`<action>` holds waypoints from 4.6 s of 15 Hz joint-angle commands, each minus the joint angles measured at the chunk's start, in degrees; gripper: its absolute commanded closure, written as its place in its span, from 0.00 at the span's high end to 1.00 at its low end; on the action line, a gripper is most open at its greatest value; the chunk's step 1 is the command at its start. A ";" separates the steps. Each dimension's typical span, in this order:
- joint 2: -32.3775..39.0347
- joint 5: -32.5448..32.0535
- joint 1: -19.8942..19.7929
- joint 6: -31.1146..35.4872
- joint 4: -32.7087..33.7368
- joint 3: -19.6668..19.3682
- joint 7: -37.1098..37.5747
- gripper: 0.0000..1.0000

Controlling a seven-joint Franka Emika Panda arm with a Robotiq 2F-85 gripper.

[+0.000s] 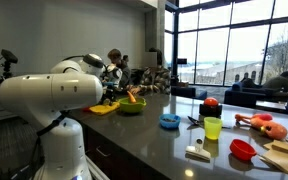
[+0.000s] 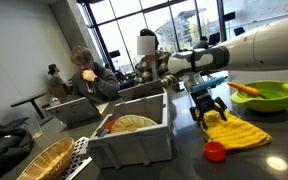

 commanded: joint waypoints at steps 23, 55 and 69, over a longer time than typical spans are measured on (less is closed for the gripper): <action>0.15 1.46 -1.46 -2.84 -0.79 -1.55 0.73 0.03; 11.78 0.96 -23.03 -21.51 10.76 -3.58 13.54 0.03; 16.94 0.67 -27.14 -21.33 13.44 -3.24 15.06 0.03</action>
